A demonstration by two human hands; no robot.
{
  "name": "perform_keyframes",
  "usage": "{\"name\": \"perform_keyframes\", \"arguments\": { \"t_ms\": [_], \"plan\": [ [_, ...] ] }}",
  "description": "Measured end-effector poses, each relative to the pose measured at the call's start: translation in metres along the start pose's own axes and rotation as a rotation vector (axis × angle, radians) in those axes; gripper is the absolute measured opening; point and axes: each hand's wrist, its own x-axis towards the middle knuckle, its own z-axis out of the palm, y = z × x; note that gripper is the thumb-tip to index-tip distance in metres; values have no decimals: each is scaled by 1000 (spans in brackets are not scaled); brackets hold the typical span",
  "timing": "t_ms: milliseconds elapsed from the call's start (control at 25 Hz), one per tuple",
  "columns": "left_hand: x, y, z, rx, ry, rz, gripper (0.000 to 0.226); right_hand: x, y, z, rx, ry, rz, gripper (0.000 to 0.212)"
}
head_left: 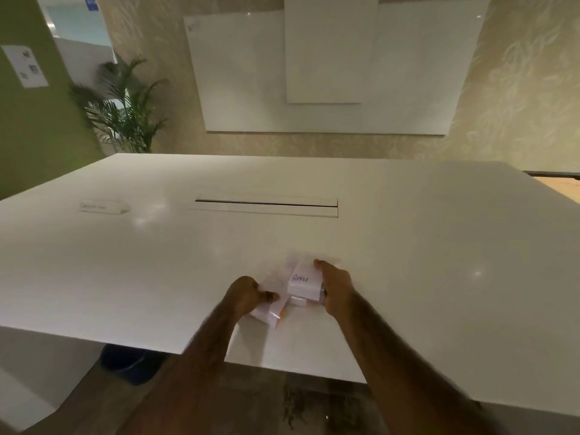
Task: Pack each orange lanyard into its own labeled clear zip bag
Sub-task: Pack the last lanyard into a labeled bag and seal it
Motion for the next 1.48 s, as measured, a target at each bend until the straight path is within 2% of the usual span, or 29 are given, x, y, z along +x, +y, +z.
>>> {"name": "perform_keyframes", "arguments": {
  "t_ms": [160, 320, 400, 520, 680, 800, 1000, 1040, 1160, 1320, 1480],
  "plan": [
    [1, -10, -28, -289, -34, -4, 43, 3, 4, 3, -54, 41, 9, 18],
    [13, -4, -44, -788, 59, -38, 51, 9, 1, 3, -62, 104, 24, 15],
    [21, 14, -32, -875, 46, -33, 44, 11, 1, 5, -69, 116, 17, 15],
    [35, 42, -9, -854, -17, -48, 35, 10, 2, 10, -54, 108, -20, 14],
    [49, 53, 13, -698, -122, -119, 44, 14, 0, 13, -67, 100, -57, 17],
    [50, 60, 18, -627, -155, -104, 45, 18, -4, 19, -155, 100, -85, 20],
    [48, 60, 19, -590, -117, -110, 50, 22, -4, 27, -112, 71, -89, 70],
    [47, 57, 20, -567, -105, -113, 45, 24, -3, 27, -142, 59, -96, 70],
    [48, 51, 22, -566, -94, -122, 41, 24, -4, 30, -160, -11, -123, 48],
    [43, 55, 8, -566, -65, -102, 35, 24, -5, 39, -101, -78, -143, 33],
    [25, 47, -30, -618, 33, -111, 35, 18, -8, 75, -100, -171, -157, 28]
  ]
}}
